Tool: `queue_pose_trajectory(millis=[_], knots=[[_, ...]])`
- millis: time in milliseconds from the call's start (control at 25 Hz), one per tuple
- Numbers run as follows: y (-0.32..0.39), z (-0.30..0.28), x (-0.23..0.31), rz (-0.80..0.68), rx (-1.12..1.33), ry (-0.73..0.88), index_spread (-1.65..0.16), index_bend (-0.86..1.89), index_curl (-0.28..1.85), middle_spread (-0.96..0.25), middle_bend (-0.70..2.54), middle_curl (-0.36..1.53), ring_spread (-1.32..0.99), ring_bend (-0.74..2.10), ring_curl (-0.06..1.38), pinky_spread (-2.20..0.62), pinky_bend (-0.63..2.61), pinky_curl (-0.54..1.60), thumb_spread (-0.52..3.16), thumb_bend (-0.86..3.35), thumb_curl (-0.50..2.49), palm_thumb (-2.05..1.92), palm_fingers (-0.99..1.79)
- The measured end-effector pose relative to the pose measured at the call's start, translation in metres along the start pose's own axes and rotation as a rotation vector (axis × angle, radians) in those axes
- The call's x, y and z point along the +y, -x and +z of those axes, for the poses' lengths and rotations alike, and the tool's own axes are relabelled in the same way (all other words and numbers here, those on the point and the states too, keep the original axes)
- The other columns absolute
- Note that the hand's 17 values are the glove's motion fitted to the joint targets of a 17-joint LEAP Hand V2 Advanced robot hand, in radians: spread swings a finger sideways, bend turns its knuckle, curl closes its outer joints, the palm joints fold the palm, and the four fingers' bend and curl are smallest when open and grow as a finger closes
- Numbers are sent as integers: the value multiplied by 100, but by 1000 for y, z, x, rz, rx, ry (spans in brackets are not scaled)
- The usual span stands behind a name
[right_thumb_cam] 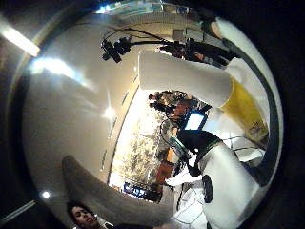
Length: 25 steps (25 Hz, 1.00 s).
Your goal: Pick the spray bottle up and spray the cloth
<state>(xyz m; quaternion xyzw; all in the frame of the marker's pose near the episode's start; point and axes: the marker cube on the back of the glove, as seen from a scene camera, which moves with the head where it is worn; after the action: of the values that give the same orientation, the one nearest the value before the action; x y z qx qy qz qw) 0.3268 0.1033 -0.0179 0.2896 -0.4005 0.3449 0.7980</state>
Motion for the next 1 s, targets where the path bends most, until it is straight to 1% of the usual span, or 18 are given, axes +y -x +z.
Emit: queue_pose_trajectory(millis=[401,1002], knots=[[6,28,-20,39,13,50,-33,8,19,2,36,44,3,34,33,32,53,36,93,-2,40,74,38],[1,53,-51,62,-10,-33,-33,6,15,1,41,43,4,43,35,34,55,36,86,-4,38,74,43]])
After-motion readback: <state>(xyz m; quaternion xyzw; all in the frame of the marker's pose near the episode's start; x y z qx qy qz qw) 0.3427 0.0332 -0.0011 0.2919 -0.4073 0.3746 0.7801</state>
